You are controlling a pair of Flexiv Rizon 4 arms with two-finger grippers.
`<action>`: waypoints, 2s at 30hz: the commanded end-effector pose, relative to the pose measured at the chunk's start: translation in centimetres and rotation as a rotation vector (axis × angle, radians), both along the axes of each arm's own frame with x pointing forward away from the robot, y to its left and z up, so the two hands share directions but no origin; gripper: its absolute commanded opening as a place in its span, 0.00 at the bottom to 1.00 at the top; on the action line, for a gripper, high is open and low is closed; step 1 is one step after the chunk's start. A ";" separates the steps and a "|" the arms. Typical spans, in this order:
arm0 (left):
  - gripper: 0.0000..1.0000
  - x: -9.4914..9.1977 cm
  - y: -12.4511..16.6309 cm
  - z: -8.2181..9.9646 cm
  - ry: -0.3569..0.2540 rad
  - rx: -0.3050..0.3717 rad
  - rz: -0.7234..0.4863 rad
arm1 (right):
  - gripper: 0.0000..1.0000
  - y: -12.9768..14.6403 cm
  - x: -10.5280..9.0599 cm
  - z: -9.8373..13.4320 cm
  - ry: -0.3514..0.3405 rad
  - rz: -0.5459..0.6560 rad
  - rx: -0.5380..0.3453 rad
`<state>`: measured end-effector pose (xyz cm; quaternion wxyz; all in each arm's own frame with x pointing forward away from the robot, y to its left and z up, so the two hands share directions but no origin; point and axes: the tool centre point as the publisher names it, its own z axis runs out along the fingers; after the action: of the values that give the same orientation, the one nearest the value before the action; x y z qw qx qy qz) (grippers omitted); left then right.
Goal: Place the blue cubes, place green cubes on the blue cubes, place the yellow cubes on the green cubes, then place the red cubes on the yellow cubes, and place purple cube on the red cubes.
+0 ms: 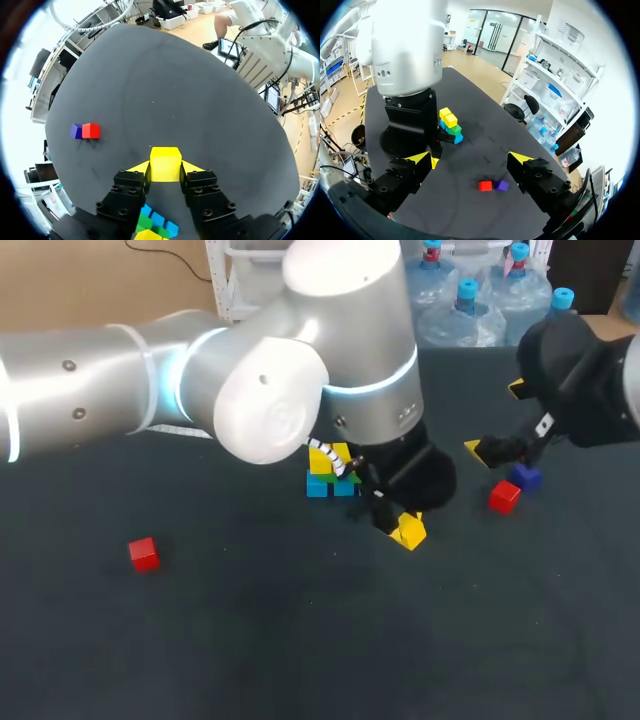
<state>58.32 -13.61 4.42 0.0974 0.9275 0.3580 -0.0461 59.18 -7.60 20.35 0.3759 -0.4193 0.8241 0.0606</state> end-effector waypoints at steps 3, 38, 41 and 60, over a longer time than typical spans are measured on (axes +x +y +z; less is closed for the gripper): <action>0.44 0.6 -0.1 -0.3 0.005 0.028 0.010 | 1.00 0.1 -0.2 -0.3 -0.022 -0.014 0.001; 1.00 2.8 14.8 9.1 -0.152 -0.156 0.508 | 1.00 0.1 -0.2 -0.3 -0.022 -0.014 0.001; 1.00 3.7 16.1 11.0 -0.163 -0.210 0.533 | 1.00 0.1 -0.2 -0.3 -0.022 -0.014 0.001; 1.00 6.8 25.1 12.5 -0.317 -0.153 0.863 | 1.00 0.1 -0.2 -0.3 -0.022 -0.014 0.001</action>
<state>65.20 12.34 17.65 0.2172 0.6934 0.6825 0.0786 59.11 -7.56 20.28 0.3801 -0.4162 0.8242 0.0550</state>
